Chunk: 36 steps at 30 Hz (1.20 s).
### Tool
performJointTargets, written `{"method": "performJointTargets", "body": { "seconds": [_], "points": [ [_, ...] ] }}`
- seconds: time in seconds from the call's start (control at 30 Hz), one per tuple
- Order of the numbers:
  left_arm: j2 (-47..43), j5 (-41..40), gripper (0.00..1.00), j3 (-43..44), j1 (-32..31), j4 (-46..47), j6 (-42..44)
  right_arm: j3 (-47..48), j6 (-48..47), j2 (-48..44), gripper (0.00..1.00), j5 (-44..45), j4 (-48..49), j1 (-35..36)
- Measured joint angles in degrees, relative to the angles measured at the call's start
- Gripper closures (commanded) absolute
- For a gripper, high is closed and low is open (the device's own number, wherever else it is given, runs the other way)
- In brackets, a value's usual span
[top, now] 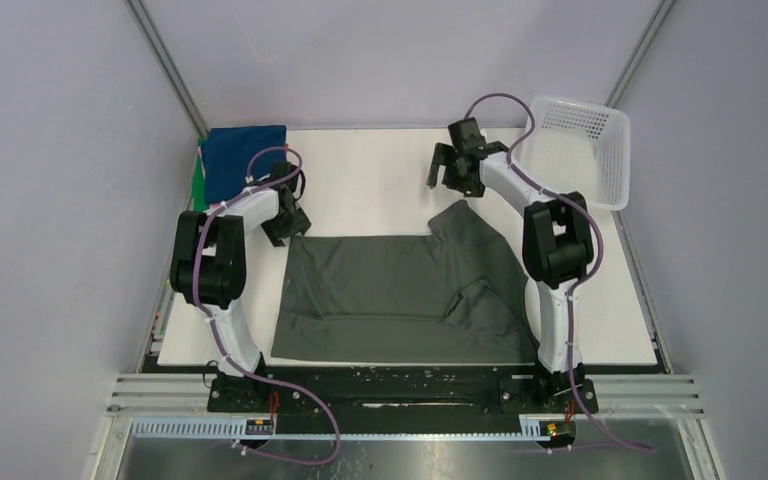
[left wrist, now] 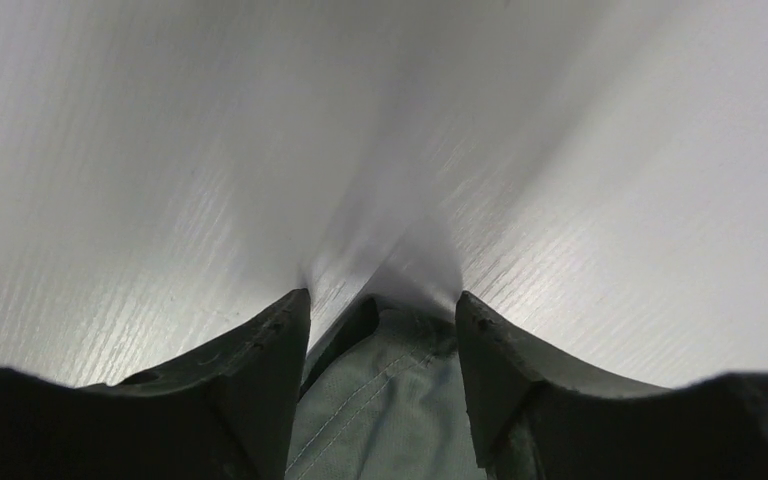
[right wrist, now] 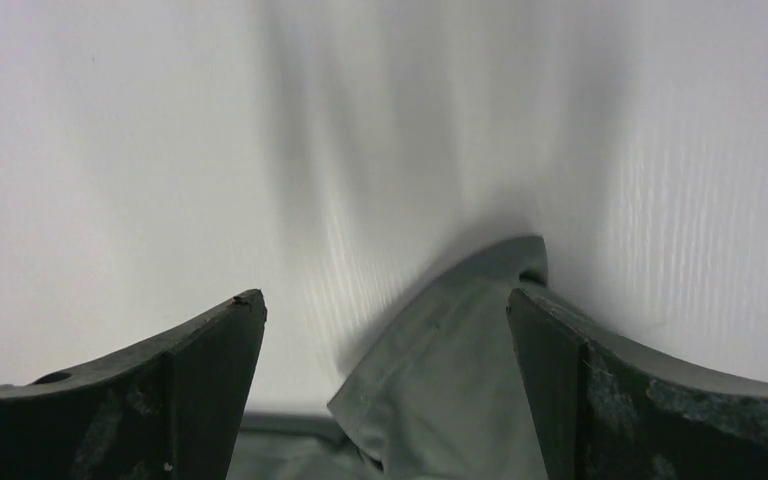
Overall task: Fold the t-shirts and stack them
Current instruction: Grab the side of the flattened tshirt furthest away from the robot with both arms
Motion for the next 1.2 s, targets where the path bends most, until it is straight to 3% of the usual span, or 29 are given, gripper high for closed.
{"method": "performJointTargets", "body": {
  "seconds": [0.13,0.3,0.4,0.7,1.03,1.1,1.2],
  "points": [
    [0.68,0.07,0.54,0.9,0.0,-0.07,0.39,8.66,-2.23,6.64,0.0,-0.31,-4.31,-0.28],
    [1.33,0.59,0.78,1.79,0.0,-0.48,0.74,14.34,-4.04,11.26,0.01,-0.24,-8.94,-0.39],
    [1.33,0.98,1.0,1.81,0.0,-0.74,1.09,15.72,-4.92,12.81,0.01,0.02,-11.04,-0.42],
    [0.11,2.25,1.0,0.26,0.0,-0.2,2.25,15.91,-7.76,13.49,0.07,1.25,-16.11,-0.42],
    [-5.51,3.19,1.0,-2.97,0.0,0.11,2.49,11.91,-8.33,12.79,0.34,2.12,-16.17,-0.39],
    [-6.03,3.28,1.0,-3.45,0.0,0.28,2.49,10.49,-8.26,12.0,0.47,2.64,-15.72,-0.39],
    [-6.58,3.48,1.0,-4.07,0.0,0.44,2.49,7.39,-7.87,10.21,0.75,3.72,-15.1,-0.39]
  ]
}}
